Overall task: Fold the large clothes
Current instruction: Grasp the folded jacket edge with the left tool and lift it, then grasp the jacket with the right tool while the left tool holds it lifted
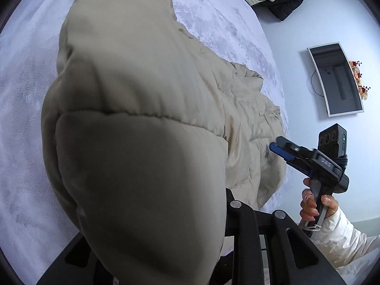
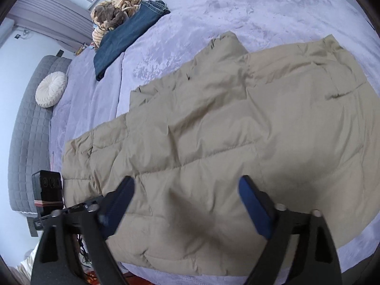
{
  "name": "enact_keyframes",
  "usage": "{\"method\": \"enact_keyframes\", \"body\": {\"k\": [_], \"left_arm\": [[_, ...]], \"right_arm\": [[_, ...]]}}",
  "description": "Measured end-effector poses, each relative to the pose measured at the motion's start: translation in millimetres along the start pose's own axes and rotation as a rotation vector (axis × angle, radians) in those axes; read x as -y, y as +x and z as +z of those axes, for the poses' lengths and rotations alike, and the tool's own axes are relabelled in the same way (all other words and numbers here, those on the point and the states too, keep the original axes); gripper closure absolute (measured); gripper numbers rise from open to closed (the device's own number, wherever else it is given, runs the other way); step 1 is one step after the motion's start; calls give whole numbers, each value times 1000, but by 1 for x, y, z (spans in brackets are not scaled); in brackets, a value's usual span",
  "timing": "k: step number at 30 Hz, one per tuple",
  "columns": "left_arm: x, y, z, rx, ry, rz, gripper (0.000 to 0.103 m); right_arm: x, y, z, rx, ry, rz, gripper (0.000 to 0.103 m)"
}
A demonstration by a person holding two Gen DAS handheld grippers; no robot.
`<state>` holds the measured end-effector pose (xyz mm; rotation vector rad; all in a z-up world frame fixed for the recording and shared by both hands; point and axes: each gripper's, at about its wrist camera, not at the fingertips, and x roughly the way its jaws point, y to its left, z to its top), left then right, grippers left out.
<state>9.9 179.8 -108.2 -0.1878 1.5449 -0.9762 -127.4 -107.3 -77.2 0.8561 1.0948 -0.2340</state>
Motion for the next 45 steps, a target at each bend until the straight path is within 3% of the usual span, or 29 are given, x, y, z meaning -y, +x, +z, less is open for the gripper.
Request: {"method": "enact_keyframes", "body": {"k": [1,3,10,16,19,23,24,26,31,35,39,41,43,45], "left_arm": [[10,-3,-1,9,-5,9,74],[35,-9,-4,27,-1,43,74],[137,-13,-8,56,57,129,74],[225,23,6,23,124,171,74],[253,47,17,-7,143,175,73],[289,73,22,-48,171,169,73],[285,70,17,-57,175,163,73],[298,87,19,-86,174,126,55],[312,144,37,-191,166,-10,32],[314,198,48,-297,148,-190,32],[312,232,32,-305,173,-166,32],[313,240,32,-293,193,-133,32],[315,237,9,-273,222,-94,32],[308,227,3,-243,274,-49,32]], "right_arm": [[3,4,6,-8,-2,10,81],[6,14,17,-13,-17,31,89],[19,68,49,-47,-10,65,94],[40,94,56,-94,35,97,102],[48,90,60,-129,67,148,102],[74,40,55,-101,80,193,101],[87,22,49,-77,90,200,97],[116,-9,33,-38,129,195,97],[179,-61,-12,44,241,185,97],[211,-72,-40,70,330,183,97],[224,-85,-61,84,377,177,97],[223,-100,-72,98,381,157,89],[218,-119,-84,126,377,143,33],[213,-142,-93,166,362,160,24]]}}
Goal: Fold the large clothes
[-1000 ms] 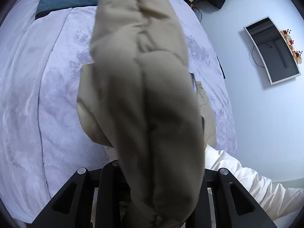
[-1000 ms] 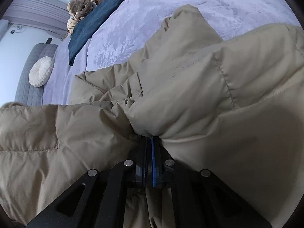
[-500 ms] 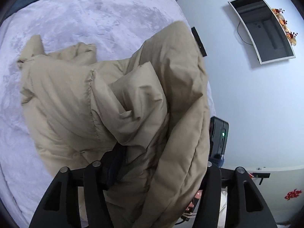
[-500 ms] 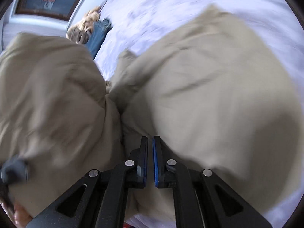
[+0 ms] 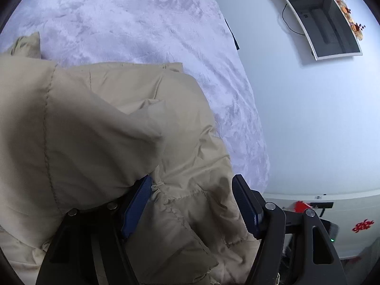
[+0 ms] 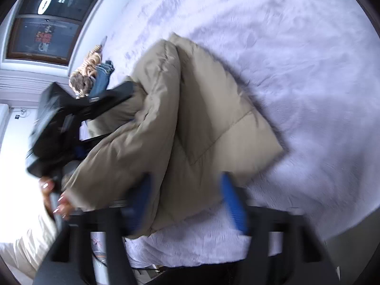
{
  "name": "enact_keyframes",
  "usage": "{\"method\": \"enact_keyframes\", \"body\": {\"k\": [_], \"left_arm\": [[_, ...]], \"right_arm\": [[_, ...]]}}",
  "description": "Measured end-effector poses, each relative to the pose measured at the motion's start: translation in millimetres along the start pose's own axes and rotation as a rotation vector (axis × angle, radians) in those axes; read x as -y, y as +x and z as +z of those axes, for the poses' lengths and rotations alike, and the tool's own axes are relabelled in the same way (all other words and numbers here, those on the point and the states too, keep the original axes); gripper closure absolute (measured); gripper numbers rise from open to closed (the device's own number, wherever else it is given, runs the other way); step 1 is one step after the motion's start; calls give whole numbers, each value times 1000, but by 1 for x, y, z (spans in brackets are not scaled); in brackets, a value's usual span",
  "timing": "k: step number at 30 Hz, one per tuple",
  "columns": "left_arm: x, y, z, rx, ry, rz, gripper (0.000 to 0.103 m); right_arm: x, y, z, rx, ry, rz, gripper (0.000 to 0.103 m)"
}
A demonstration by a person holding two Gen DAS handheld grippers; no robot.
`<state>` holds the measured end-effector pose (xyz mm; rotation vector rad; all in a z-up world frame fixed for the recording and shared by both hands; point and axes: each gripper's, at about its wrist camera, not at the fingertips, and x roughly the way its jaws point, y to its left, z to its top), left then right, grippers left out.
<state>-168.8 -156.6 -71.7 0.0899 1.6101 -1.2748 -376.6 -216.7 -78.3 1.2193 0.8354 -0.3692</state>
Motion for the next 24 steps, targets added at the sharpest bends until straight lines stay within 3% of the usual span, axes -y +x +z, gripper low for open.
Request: {"method": "enact_keyframes", "body": {"k": [3,6,8,11,12,13,15,18,21,24], "left_arm": [[8,-15,-1,31,67,66,32],[15,-27,4,90,136,96,32],[19,-56,-2,157,181,91,32],[8,-92,4,262,191,124,32],[-1,-112,-2,309,185,164,32],[-12,-132,-7,355,177,218,32],[-45,-159,-16,412,135,320,31],[-104,-168,-15,419,4,435,31],[-139,-158,-5,408,-99,422,32],[-130,-132,12,414,-78,436,31]], "right_arm": [[-18,-19,-11,-6,-18,93,21],[-44,-8,-12,-50,-46,147,20],[-58,8,-7,-56,-73,126,20],[-75,36,3,-54,-111,-5,20],[-78,44,6,-41,-134,-70,37],[-80,48,7,-44,-161,-119,78],[-80,49,11,-26,-188,-171,85],[-80,40,13,8,-250,-210,89],[-79,35,15,33,-292,-269,89],[-66,32,20,33,-274,-307,89]]}}
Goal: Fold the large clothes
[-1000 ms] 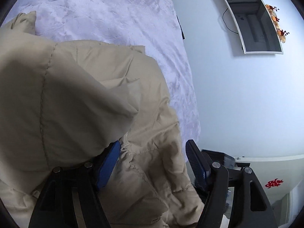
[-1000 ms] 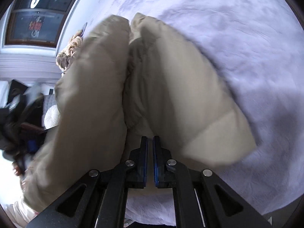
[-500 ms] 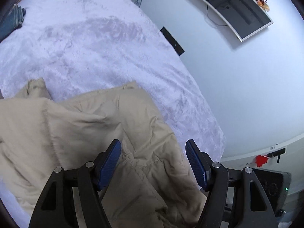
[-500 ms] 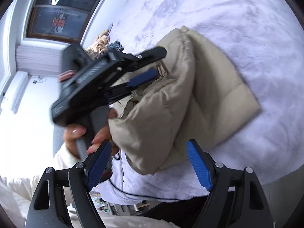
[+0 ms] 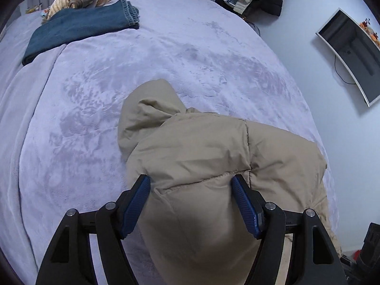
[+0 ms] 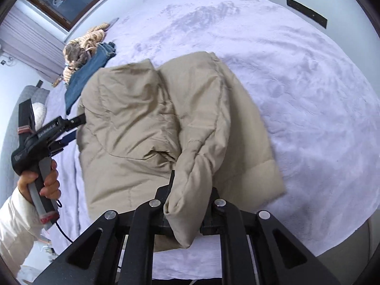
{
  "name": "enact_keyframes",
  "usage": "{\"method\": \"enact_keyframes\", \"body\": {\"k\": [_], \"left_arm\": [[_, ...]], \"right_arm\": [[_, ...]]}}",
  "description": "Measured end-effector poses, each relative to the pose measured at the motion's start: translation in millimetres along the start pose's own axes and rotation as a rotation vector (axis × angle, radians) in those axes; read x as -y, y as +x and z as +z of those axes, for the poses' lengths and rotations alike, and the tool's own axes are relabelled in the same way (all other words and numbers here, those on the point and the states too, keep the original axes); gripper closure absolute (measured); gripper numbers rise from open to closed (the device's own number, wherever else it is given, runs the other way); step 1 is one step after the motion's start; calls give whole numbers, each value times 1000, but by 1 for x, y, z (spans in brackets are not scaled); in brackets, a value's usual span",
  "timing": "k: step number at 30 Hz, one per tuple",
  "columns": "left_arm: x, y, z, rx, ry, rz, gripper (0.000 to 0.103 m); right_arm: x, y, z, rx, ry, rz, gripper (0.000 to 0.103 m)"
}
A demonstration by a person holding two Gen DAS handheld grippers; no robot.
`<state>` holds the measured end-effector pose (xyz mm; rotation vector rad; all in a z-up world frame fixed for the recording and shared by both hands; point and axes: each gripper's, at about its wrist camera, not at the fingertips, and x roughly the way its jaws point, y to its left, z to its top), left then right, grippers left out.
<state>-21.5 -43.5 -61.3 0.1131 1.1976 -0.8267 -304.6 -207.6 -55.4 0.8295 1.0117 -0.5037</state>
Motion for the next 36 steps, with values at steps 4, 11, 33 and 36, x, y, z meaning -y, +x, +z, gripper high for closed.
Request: {"method": "enact_keyframes", "body": {"k": [4,11,33,36], "left_arm": [[59,45,7,-1,92,-2,29],[91,66,10,-8,141,50,26],[134,97,9,8,157,145,26],[134,100,8,4,160,160,26]], "right_arm": [[40,15,-5,-34,54,-60,89],[81,-8,9,-20,137,-46,65],[75,97,133,-50,61,51,102],[88,106,132,-69,93,88,102]]}}
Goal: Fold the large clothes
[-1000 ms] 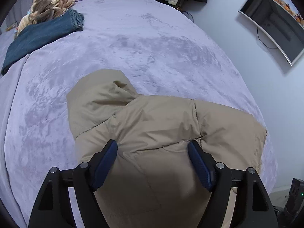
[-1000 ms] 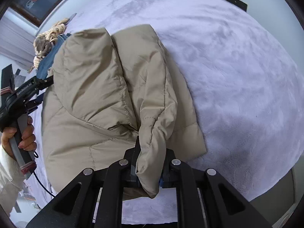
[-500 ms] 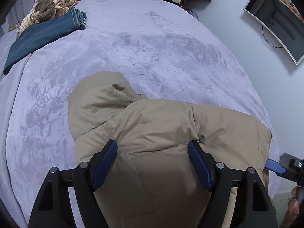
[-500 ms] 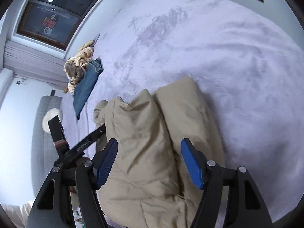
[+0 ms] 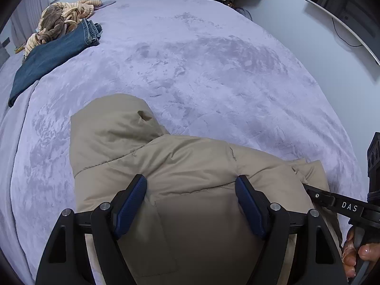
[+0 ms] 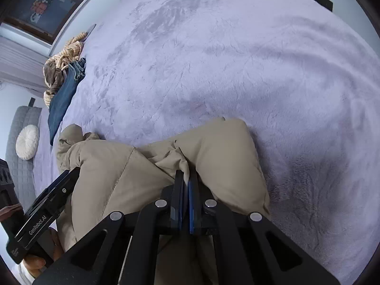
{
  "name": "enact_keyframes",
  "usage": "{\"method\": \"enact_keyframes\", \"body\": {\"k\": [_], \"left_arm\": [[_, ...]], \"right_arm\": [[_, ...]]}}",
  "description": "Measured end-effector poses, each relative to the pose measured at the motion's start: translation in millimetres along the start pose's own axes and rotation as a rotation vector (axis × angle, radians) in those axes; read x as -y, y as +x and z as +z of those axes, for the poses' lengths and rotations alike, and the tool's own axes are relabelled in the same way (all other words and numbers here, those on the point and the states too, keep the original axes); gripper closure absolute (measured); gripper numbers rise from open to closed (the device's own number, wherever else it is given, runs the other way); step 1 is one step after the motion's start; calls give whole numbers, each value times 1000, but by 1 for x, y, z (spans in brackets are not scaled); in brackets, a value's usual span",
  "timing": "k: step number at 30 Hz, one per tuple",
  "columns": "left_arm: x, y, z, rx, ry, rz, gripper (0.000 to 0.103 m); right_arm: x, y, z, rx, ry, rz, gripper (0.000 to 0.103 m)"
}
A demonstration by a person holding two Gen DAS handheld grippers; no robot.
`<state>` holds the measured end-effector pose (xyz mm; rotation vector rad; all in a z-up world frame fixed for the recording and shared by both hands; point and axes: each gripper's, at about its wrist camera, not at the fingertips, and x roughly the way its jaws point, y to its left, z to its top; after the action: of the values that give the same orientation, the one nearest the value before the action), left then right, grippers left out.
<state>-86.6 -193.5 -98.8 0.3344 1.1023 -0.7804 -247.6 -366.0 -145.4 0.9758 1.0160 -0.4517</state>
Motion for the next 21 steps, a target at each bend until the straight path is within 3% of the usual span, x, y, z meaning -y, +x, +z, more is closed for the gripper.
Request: {"method": "enact_keyframes", "body": {"k": [6,11,14,17,21], "left_arm": [[-4,-4,-9,17,32,29,24],[-2,-5,-9,13,44,50,24],[-4,-18,-8,0,47,75,24],[-16,-45,-17,-9,19,45,24],[-32,-81,-53,-36,-34,0,24]], "right_arm": [[-20,-39,-9,-2,-64,-24,95],[-45,-89,-45,-1,-180,78,95],[-57,-91,-70,-60,-246,88,95],[-57,-77,-92,-112,-290,34,95],[-49,-67,-106,-145,-267,51,95]]}}
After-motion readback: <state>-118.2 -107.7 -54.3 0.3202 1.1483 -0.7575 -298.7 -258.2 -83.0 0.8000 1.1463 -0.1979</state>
